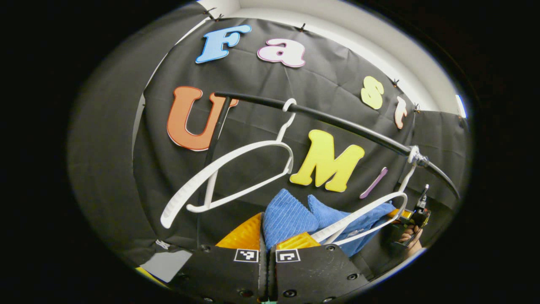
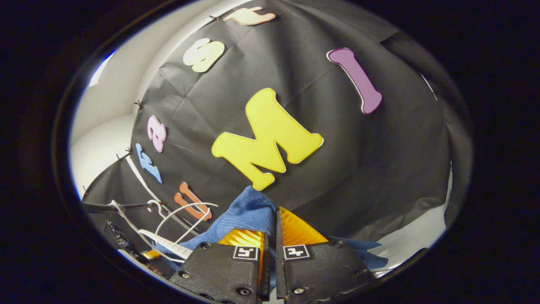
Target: Grasp the clothes on the hanger with both hands and then place them into the laundry hamper below.
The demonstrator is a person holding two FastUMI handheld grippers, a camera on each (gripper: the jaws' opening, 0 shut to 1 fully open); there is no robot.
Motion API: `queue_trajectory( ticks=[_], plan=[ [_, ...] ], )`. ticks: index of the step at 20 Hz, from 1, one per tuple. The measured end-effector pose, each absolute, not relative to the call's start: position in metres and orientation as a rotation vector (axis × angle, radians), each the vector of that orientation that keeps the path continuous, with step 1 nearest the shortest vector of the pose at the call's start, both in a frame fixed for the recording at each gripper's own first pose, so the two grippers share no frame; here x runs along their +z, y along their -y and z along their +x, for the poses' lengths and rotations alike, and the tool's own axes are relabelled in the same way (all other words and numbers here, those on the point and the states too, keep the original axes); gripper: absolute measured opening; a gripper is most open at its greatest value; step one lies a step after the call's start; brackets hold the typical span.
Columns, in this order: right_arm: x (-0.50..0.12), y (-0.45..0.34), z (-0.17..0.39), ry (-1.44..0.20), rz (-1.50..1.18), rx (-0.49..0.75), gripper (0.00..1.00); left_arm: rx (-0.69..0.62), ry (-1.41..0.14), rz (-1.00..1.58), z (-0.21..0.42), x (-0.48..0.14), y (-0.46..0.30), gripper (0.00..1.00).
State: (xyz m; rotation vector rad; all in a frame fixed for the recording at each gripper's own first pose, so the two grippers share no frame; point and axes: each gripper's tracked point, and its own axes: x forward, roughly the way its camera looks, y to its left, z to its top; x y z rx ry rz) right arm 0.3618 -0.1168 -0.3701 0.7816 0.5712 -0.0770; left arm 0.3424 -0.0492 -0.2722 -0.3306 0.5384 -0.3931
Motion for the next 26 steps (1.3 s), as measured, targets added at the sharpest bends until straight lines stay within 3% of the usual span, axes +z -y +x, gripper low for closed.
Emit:
queue_trajectory(
  ticks=[11,26],
  plan=[
    [-0.444,0.1,0.334,-0.733,0.771,-0.136,0.09,-0.326,-0.657,-0.358,0.308,-0.336,0.038,0.01],
    [-0.515,0.048,0.237,-0.936,0.853,-0.21,0.09,-0.316,-0.755,-0.295,0.212,-0.379,0.021,0.01]
  ],
)
